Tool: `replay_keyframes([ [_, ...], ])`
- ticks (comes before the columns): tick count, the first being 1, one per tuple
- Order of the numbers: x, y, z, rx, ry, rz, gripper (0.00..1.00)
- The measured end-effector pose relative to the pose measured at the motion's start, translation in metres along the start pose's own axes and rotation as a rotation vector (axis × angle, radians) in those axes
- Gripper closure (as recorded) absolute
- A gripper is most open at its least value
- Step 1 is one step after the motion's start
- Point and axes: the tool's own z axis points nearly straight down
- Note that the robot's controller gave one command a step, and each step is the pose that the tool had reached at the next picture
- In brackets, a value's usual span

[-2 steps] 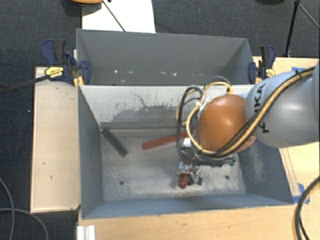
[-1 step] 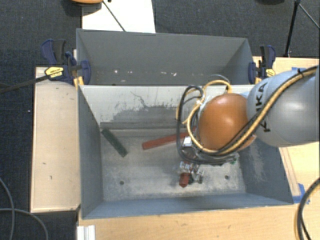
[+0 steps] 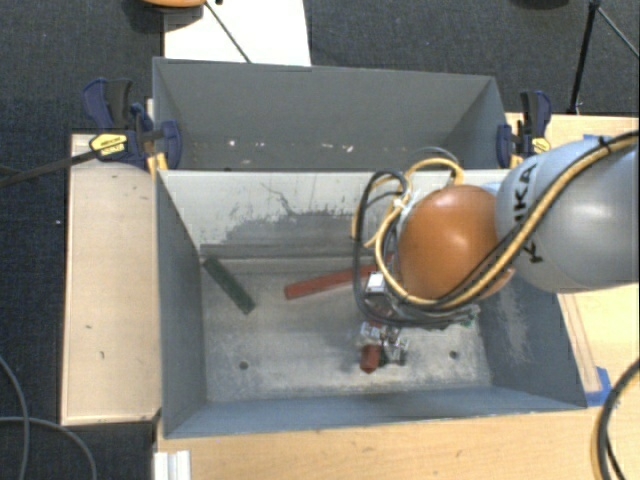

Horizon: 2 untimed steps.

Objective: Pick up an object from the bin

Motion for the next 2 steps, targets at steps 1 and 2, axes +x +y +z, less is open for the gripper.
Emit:
replay_keyframes([
  [1,0.000,0.001,-0.007,-0.005,0.003,0.011,1.00],
  [2,0.000,0.001,-0.022,-0.005,0.003,0.023,1.00],
])
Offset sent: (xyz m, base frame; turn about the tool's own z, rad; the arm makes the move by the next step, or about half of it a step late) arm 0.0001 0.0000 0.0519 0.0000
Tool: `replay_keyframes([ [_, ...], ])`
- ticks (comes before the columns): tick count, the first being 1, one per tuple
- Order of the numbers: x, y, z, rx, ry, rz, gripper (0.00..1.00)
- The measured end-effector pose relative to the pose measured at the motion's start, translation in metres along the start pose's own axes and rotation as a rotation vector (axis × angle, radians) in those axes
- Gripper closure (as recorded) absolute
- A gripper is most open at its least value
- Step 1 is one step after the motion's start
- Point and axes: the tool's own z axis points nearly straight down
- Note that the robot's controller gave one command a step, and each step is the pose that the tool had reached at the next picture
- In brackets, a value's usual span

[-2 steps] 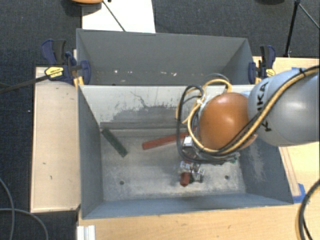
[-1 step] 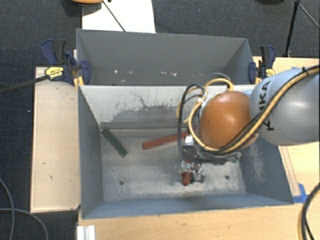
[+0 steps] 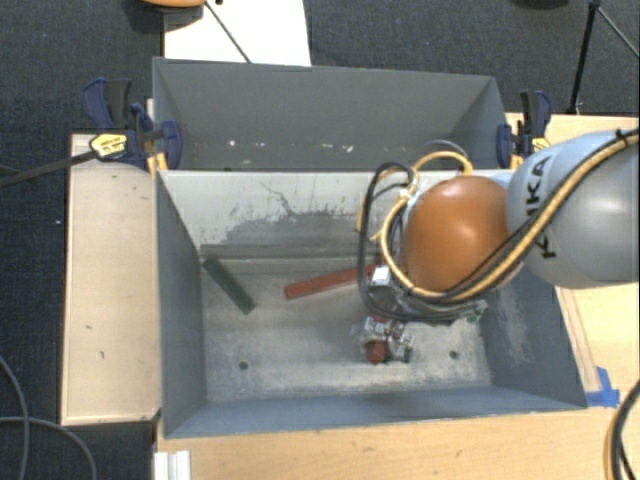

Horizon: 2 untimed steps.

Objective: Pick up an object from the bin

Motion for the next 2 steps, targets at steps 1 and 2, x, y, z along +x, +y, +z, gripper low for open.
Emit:
replay_keyframes([
  [1,-0.0004,-0.0007,-0.0125,0.002,-0.001,-0.008,1.00],
  [2,-0.0006,-0.0011,-0.0219,0.005,-0.003,-0.004,1.00],
])
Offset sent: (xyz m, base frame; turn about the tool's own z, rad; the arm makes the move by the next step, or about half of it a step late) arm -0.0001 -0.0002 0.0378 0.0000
